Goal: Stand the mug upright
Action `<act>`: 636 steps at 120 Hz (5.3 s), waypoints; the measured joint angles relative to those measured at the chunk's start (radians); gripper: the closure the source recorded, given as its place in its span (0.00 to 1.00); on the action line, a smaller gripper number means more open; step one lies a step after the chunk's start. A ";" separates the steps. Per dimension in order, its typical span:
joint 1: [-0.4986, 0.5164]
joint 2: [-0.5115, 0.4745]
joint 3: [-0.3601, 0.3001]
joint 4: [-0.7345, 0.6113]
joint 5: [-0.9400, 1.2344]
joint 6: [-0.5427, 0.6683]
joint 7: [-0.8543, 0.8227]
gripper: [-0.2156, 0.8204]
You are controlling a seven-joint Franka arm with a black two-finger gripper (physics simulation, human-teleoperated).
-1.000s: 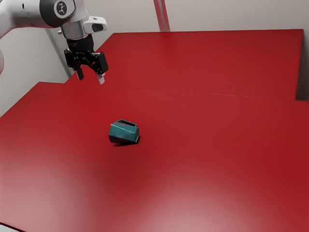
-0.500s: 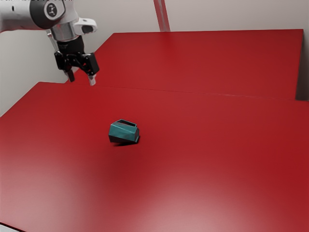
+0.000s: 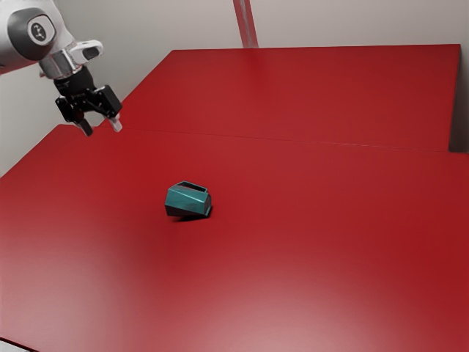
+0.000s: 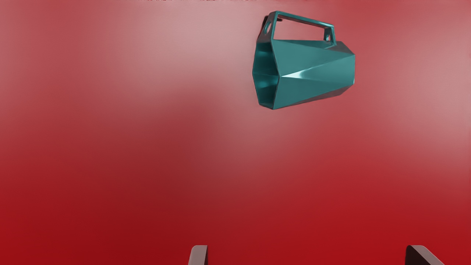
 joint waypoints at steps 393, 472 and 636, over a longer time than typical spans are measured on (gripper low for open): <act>0.042 0.379 0.014 -0.279 -0.808 0.221 0.740 0.30; 0.034 0.377 0.012 -0.244 -0.807 0.212 0.747 0.92; -0.205 -0.045 -0.058 -0.429 -0.082 0.395 0.359 0.97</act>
